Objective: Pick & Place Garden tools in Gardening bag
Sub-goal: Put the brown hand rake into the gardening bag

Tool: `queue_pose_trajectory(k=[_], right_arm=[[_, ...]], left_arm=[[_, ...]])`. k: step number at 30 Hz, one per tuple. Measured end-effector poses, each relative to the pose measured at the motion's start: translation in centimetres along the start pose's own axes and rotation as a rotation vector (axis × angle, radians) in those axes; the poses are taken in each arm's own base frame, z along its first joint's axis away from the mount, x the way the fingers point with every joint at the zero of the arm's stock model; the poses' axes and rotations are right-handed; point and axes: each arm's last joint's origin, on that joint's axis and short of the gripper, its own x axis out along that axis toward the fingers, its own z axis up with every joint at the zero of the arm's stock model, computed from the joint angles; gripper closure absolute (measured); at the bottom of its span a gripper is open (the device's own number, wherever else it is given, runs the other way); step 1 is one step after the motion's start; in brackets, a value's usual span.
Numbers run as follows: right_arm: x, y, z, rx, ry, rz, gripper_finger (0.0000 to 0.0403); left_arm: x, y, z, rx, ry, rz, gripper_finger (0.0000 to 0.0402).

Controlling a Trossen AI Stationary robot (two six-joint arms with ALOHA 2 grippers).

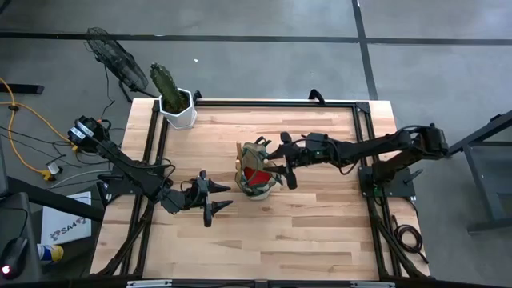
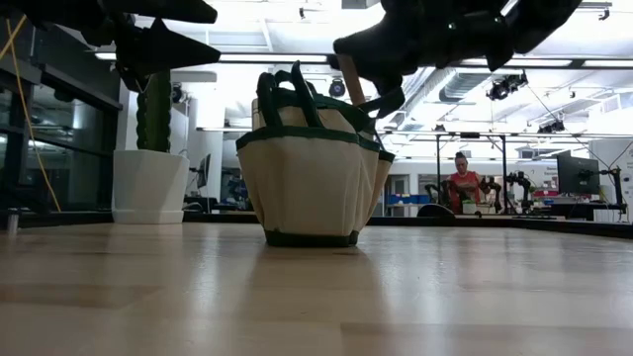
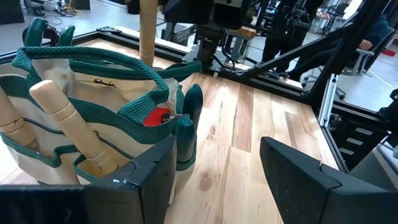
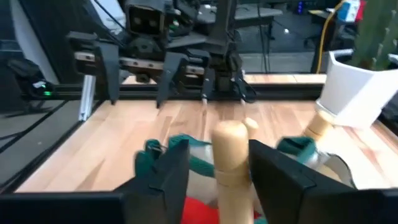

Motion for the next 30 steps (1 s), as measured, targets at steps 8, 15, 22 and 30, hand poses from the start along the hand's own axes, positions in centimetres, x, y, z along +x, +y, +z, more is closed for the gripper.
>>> queue_pose_trajectory(k=[8,15,22,30], right_arm=[[-0.2,-1.0,-0.3,0.014,0.03,-0.027,0.0153],[-0.2,-0.8,-0.6,-0.005,0.061,0.024,0.0139],[-0.4,-0.8,-0.7,-0.032,0.09,0.026,0.0153],[-2.8,-0.2,1.8,-0.072,0.035,0.027,0.0156]], left_arm=[[0.0,0.0,0.0,0.001,0.0,0.0,0.0177],[0.0,0.0,0.0,0.001,0.001,0.0,0.0177],[0.0,0.0,0.0,0.0,0.009,-0.016,0.0177],[0.0,0.0,-0.1,0.003,0.011,-0.016,0.0177]])
